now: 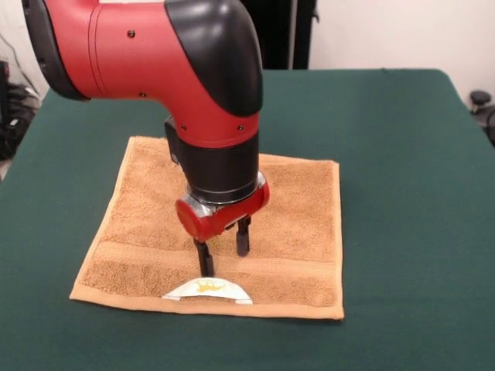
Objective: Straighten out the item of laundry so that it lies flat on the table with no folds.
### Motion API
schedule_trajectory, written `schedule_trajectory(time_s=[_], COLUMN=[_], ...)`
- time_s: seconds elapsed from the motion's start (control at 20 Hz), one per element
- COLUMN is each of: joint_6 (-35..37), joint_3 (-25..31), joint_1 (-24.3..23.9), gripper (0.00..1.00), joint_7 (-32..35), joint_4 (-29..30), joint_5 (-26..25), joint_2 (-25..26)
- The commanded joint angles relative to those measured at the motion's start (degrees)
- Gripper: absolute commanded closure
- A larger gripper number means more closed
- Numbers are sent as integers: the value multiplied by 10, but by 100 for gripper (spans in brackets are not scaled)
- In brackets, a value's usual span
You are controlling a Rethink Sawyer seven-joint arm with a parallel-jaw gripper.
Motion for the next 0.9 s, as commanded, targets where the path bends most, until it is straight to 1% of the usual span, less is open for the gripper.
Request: schedule_trajectory(time_s=[0.05,0.2,0.35,0.45,0.65,0.9], joint_6=[-8,8,39,54,58,90], joint_3=[40,27,17,10,11,17], joint_1=[8,12,18,23,26,26], gripper=[0,0,0,0,0,0], joint_7=[-41,-17,6,25,29,26], joint_4=[-15,31,84,108,114,123], joint_5=[-37,-33,-20,-11,-9,2], joint_2=[13,-23,-73,-97,-113,-133])
